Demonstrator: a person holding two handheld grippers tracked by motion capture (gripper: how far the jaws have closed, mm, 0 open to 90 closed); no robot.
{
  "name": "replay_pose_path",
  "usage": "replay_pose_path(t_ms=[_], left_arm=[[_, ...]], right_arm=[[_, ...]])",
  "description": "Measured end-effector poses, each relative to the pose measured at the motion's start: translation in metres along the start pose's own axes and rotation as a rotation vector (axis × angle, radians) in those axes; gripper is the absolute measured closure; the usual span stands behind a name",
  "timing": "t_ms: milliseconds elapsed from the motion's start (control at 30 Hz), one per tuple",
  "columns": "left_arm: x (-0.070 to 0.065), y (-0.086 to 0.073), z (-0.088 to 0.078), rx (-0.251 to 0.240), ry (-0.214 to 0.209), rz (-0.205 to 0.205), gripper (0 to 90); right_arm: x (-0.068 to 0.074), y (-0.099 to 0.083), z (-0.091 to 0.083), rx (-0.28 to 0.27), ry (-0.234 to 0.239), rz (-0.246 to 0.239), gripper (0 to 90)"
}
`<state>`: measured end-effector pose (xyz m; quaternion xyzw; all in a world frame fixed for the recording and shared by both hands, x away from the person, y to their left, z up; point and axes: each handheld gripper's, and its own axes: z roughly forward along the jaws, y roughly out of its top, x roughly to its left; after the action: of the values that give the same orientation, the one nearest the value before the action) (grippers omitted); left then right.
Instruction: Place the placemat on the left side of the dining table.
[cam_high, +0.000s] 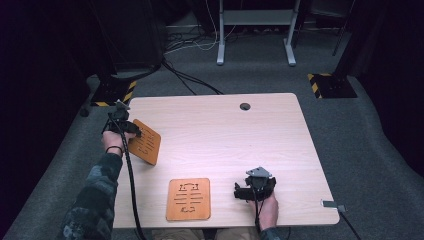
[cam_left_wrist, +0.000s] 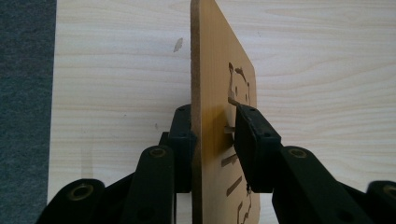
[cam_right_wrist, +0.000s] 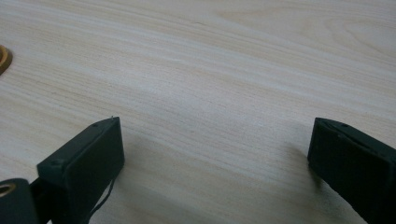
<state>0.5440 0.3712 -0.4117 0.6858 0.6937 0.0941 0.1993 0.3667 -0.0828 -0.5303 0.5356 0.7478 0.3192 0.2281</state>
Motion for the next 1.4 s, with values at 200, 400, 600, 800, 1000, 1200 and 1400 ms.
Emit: replay_pose_path(t_ms=[200, 400, 600, 800, 1000, 1200, 1400], left_arm=[[0.004, -0.001, 0.002, 0.008, 0.006, 0.025, 66.1], [0.007, -0.002, 0.003, 0.010, -0.003, 0.018, 65.0], [0.012, -0.003, 0.006, 0.003, -0.011, 0.007, 63.4], [0.016, -0.004, 0.009, 0.016, -0.004, 0.009, 60.5], [0.018, -0.005, 0.011, 0.022, 0.000, 0.006, 57.8], [0.022, -0.007, 0.013, 0.019, -0.010, 0.003, 56.6], [0.025, -0.007, 0.015, 0.026, -0.009, 0.015, 55.1]], right_arm=[[0.000, 0.000, 0.000, 0.000, 0.000, 0.000, 2.9], [0.000, 0.000, 0.000, 0.000, 0.000, 0.000, 2.9], [0.000, 0.000, 0.000, 0.000, 0.000, 0.000, 2.9], [0.000, 0.000, 0.000, 0.000, 0.000, 0.000, 2.9], [0.000, 0.000, 0.000, 0.000, 0.000, 0.000, 2.9], [0.000, 0.000, 0.000, 0.000, 0.000, 0.000, 2.9], [0.000, 0.000, 0.000, 0.000, -0.001, 0.001, 2.9]])
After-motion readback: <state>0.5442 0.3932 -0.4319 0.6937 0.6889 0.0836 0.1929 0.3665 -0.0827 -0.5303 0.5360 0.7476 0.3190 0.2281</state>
